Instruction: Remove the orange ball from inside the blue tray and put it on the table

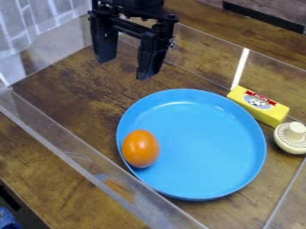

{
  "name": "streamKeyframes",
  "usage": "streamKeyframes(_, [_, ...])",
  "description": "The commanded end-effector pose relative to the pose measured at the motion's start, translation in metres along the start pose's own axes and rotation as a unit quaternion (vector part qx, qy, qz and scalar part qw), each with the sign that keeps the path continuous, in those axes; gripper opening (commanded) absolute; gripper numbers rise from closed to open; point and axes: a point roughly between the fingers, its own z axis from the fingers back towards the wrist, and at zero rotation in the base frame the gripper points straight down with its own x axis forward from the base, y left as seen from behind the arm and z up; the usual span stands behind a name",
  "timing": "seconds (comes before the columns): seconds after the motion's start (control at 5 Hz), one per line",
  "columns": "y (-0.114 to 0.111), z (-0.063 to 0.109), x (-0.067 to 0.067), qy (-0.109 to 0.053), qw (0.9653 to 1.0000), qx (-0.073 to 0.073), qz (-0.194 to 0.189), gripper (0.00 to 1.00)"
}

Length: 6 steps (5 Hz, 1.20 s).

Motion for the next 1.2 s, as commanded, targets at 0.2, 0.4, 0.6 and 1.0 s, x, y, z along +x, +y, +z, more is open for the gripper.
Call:
streamKeyframes(0.2, [-0.012, -0.011, -0.007, 0.003, 1.0, -0.003, 0.008, 1.0])
streamKeyframes(0.4, [-0.023, -0.022, -0.011, -0.005, 0.9997, -0.007, 0.021, 1.0])
streamKeyframes(0.6, [-0.031, -0.038, -0.011, -0.014, 0.9994, -0.009, 0.03, 1.0])
streamKeyframes(1.0, [-0.039, -0.056, -0.008, -0.023, 0.9988, -0.014, 0.04, 1.0])
